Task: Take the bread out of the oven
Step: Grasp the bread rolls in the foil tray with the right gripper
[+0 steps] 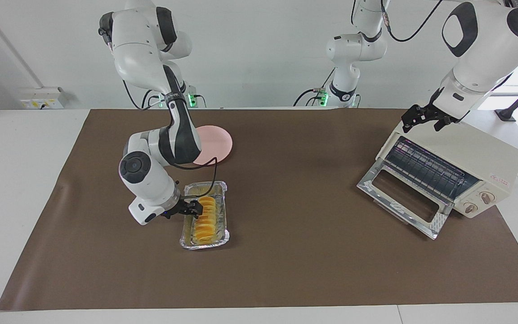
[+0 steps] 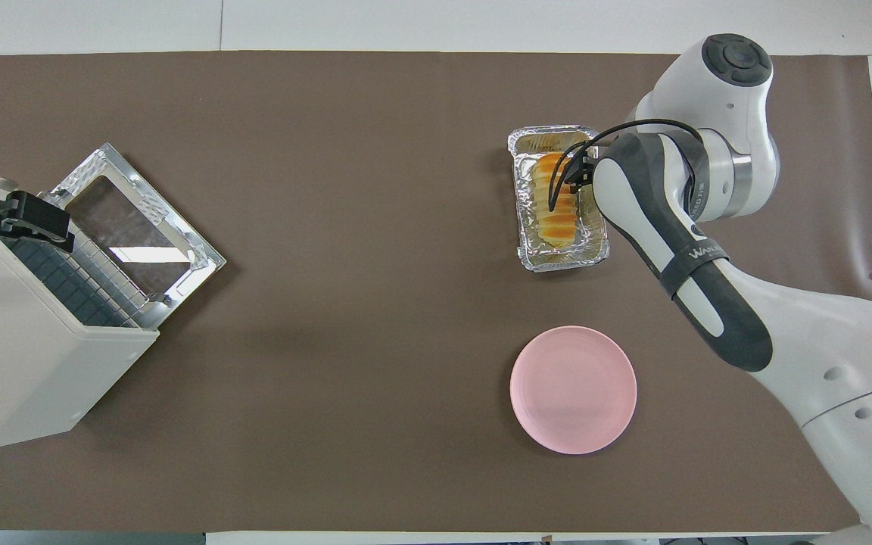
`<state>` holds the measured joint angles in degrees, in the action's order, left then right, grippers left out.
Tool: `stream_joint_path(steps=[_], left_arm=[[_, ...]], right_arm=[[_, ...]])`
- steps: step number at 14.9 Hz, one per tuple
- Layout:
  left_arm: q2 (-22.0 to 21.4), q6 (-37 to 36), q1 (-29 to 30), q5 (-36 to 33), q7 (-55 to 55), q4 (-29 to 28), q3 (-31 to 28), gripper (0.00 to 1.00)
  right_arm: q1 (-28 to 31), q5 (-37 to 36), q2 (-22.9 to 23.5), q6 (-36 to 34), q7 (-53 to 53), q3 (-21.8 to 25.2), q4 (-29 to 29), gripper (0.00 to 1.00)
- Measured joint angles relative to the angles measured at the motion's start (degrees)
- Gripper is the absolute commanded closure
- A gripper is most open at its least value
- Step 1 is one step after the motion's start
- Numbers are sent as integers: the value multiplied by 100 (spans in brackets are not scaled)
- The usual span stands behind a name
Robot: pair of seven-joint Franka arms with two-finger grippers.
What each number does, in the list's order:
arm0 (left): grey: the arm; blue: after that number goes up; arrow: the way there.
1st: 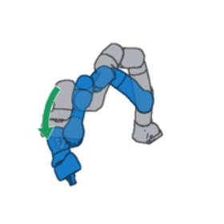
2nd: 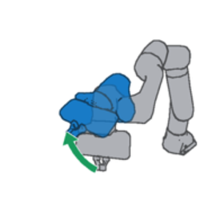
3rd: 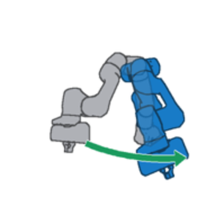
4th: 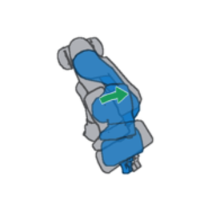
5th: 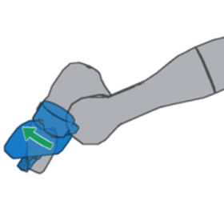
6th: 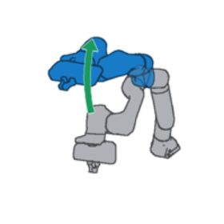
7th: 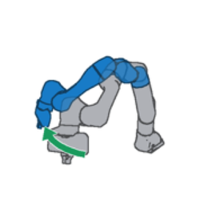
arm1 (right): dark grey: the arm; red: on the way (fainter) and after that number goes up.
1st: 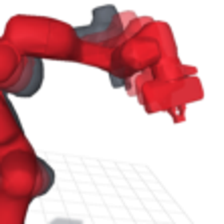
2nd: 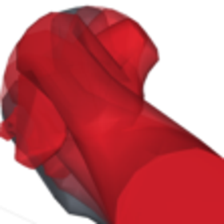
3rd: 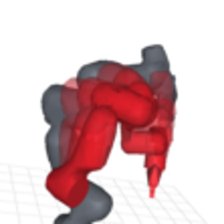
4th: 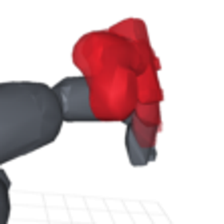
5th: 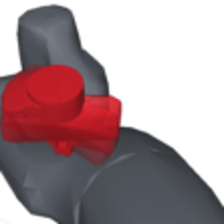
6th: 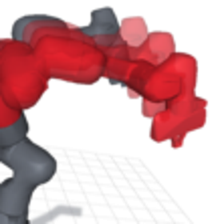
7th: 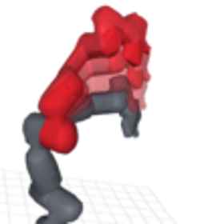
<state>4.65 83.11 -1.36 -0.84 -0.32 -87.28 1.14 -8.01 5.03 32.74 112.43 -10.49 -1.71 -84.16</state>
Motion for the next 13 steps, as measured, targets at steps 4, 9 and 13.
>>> stream_joint_path(steps=[4, 9, 13], left_arm=[[0, 0, 2, 0, 0, 0, -5, 0], [0, 0, 2, 0, 0, 0, -5, 0], [0, 0, 2, 0, 0, 0, -5, 0]], right_arm=[[-192, -2, -157, -406, -318, -7, 230, 0], [-498, -107, -100, -170, -599, 1, 158, 0], [-604, -193, 60, 236, -599, 1, -77, 0]])
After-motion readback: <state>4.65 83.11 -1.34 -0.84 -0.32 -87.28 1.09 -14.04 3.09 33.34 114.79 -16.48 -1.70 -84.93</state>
